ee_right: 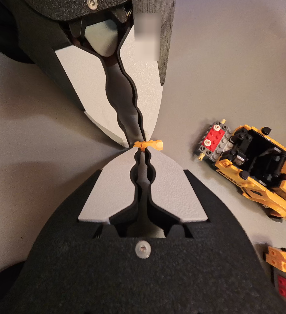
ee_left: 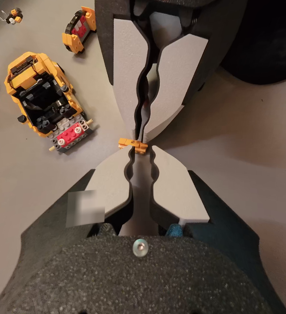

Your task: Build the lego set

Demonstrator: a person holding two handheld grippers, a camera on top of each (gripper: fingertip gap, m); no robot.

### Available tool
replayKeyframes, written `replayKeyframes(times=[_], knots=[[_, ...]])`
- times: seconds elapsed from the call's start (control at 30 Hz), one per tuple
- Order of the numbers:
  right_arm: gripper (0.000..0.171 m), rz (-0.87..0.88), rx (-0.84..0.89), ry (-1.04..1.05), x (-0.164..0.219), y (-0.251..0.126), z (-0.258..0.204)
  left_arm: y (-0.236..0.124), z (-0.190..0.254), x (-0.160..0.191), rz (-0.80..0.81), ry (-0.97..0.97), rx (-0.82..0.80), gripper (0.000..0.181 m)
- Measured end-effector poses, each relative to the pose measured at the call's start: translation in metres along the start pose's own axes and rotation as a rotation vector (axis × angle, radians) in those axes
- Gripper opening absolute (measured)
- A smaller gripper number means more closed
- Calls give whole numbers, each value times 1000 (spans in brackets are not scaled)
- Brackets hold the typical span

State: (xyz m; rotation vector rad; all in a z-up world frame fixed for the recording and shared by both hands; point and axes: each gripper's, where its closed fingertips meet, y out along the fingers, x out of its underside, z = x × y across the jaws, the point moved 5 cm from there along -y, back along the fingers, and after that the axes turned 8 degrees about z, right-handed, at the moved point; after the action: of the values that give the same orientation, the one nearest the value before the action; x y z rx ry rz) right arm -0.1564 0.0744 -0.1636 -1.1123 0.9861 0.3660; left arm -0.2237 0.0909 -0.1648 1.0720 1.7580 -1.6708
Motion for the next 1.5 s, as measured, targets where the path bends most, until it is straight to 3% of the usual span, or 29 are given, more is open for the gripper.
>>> replayKeyframes(times=[1.5], knots=[[4,6,6,13,0,-2,2,-3,-7,4,-14,-12,-30,18]])
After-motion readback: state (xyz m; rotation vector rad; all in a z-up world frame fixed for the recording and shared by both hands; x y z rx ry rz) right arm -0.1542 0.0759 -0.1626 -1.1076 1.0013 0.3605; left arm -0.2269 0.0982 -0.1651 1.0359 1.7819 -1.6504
